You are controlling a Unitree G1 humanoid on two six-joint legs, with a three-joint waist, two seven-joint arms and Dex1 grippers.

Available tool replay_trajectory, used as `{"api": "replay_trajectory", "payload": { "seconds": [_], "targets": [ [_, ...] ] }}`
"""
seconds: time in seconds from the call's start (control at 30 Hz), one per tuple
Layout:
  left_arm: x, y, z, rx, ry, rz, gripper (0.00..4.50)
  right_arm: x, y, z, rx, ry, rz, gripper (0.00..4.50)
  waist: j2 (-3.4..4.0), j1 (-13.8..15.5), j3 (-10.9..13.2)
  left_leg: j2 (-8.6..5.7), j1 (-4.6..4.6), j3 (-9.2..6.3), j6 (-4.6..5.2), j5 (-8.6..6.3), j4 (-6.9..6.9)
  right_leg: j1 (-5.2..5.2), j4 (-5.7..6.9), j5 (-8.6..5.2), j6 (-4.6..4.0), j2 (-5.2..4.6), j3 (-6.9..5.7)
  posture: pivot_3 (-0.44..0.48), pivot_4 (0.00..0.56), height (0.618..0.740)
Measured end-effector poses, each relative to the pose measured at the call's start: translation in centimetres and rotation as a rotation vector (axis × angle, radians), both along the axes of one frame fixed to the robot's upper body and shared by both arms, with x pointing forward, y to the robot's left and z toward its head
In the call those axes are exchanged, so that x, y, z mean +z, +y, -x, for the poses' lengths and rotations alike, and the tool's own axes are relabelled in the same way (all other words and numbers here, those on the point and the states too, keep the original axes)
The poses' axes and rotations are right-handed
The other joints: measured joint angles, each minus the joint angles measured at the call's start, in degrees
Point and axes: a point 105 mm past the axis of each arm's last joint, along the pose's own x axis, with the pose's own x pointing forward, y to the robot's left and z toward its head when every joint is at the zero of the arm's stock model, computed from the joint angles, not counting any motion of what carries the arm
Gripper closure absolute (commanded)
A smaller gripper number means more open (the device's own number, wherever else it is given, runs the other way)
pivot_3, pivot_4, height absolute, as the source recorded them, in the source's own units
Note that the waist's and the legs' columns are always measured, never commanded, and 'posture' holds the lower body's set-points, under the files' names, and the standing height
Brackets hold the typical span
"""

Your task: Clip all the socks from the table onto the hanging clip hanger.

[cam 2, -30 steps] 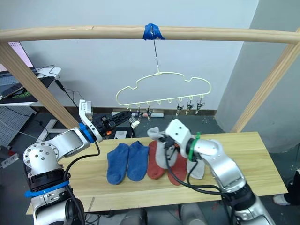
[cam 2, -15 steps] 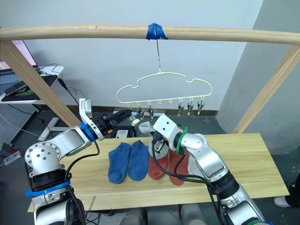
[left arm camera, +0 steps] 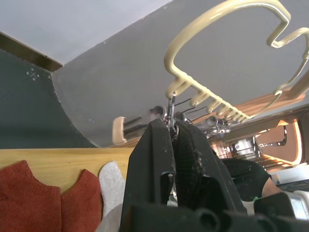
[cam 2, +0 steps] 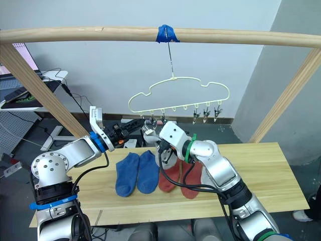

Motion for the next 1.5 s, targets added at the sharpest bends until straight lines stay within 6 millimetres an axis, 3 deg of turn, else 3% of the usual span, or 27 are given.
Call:
{"api": "replay_trajectory", "payload": {
  "seconds": [0.6, 1.07, 1.1, 1.23, 1.37, 1.5],
  "targets": [
    [0.2, 0.0, 0.2, -0.009, -0.045, -0.037, 4.5, 0.9, 0.8, -0.5, 0.01, -0.015, -0.032, 4.47, 0.01, 0.0, 0.0, 0.0, 0.0, 0.0, 0.0, 0.0, -0.01, 0.0, -0.01, 0.0, 0.0, 0.0, 0.0, -0.078, 0.14, 0.74],
    [0.7, 1.2, 1.4, 0.002, -0.099, -0.12, 0.05, 0.0, 1.3, -1.1, -0.001, 0.008, -0.045, 4.5, 0.01, -0.1, 0.0, 0.01, -0.01, 0.02, 0.0, 0.0, -0.05, -0.03, -0.02, -0.01, -0.01, 0.0, 0.02, -0.05, 0.13, 0.74],
    [0.6, 1.5, 1.7, -0.004, -0.104, -0.165, 0.02, 0.0, 1.3, -1.1, -0.003, 0.013, -0.046, 4.5, 0.01, -0.1, 0.0, 0.01, -0.01, 0.02, 0.0, 0.0, -0.07, -0.04, -0.02, -0.01, -0.02, 0.0, 0.02, -0.046, 0.128, 0.74],
    [0.1, 1.5, 2.9, -0.047, -0.119, -0.251, 0.0, -0.5, 1.5, -1.1, -0.003, 0.072, -0.066, 3.41, 0.01, 0.2, 0.0, 0.01, -0.01, 0.01, 0.0, 0.0, -0.08, -0.04, -0.02, -0.03, -0.05, -0.01, 0.0, -0.036, 0.124, 0.74],
    [-0.6, 1.1, 3.2, -0.064, -0.118, -0.277, 0.0, -0.4, 1.9, -0.8, 0.012, 0.106, -0.09, 1.98, 0.01, 0.6, 0.0, 0.01, -0.01, 0.0, 0.0, 0.0, -0.08, -0.04, -0.02, -0.03, -0.05, -0.01, -0.02, -0.034, 0.125, 0.74],
    [-1.0, 0.8, 2.8, -0.05, -0.185, -0.385, 0.0, -1.0, 1.0, -1.2, -0.006, 0.106, -0.059, 0.54, 0.01, 1.3, 0.0, 0.01, -0.02, 0.02, 0.0, 0.0, -0.09, -0.05, -0.06, -0.09, -0.16, -0.01, -0.01, -0.037, 0.124, 0.74]
  ]
}}
